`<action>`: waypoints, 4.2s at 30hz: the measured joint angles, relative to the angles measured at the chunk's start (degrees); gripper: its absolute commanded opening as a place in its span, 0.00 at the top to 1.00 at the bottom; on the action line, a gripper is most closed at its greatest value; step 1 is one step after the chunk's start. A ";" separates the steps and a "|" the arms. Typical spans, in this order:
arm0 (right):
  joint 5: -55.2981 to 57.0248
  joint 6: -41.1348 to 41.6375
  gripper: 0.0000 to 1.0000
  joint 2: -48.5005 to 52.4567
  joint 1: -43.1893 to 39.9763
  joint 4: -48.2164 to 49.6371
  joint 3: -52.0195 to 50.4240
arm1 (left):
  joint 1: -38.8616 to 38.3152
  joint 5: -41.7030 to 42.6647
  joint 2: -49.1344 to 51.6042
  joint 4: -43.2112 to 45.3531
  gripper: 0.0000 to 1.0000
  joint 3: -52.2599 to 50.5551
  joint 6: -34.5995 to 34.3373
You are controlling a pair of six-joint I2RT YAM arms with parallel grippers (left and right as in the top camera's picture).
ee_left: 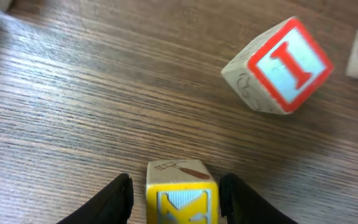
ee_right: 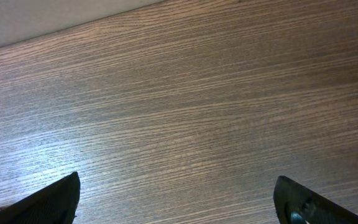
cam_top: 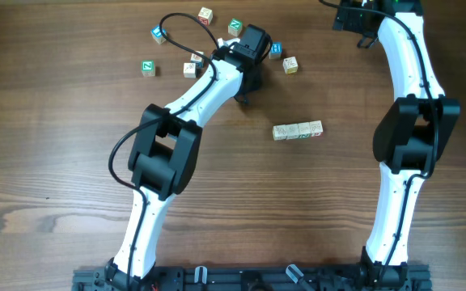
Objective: Form a horizontal line
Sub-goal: 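Lower the left gripper and grasp the yellow K block, then carry the yellow K block to the left end of the row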
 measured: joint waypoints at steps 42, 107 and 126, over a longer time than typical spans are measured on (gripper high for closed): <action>-0.02 0.00 0.00 0.00 0.00 -0.02 0.00 | -0.13 1.07 -7.85 -8.09 0.69 -2.58 3.26; -0.02 0.00 0.00 0.00 0.00 -0.02 0.00 | -8.41 8.37 -8.46 -14.32 0.69 -13.73 -2.08; 0.00 0.00 0.00 0.00 0.00 -0.02 0.00 | -7.78 10.19 -8.50 -9.97 0.49 -13.73 -2.82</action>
